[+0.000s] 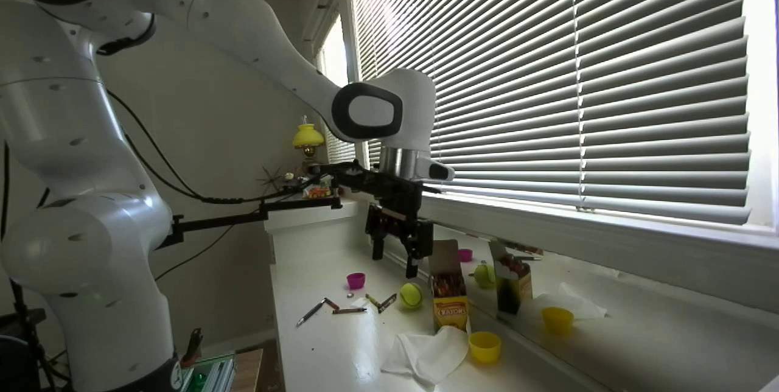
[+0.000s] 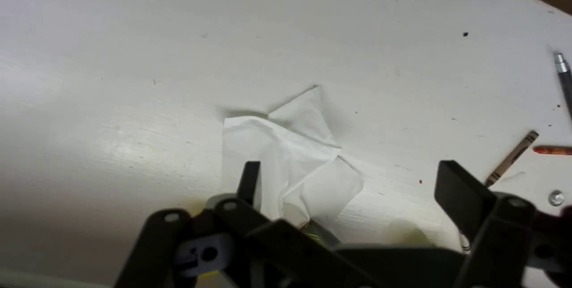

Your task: Pick up the napkin and wipe the mirror part of the counter

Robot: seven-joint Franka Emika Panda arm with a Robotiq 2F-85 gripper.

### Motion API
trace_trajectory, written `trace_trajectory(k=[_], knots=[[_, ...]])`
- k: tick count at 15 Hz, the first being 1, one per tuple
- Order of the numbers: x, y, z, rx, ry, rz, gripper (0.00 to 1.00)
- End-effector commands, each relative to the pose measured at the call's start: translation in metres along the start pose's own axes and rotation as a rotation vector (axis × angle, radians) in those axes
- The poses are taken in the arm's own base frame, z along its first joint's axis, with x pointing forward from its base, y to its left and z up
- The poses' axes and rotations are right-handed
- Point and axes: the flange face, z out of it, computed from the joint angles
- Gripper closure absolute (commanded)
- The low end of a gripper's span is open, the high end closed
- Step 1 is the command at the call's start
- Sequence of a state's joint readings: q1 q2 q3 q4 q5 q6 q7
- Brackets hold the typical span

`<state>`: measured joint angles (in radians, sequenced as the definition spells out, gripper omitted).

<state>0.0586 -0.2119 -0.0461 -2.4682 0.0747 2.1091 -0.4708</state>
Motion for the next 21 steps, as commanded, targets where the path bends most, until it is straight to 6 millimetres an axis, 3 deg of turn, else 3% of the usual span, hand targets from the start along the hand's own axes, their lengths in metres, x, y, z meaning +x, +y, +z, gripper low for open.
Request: trace_trajectory(k=[1, 4, 6, 12, 21], knots=[[-0.001, 0.000, 0.003, 0.000, 0.001, -0.002, 0.00], [-0.001, 0.000, 0.003, 0.000, 0.000, -0.002, 0.00], [-0.001, 0.006, 0.011, -0.093, 0.051, 0.016, 0.00], [-0.009, -0.001, 0.050, -0.214, 0.172, 0.034, 0.00], [-0.013, -0.012, 0.082, -0.147, 0.267, 0.041, 0.00]])
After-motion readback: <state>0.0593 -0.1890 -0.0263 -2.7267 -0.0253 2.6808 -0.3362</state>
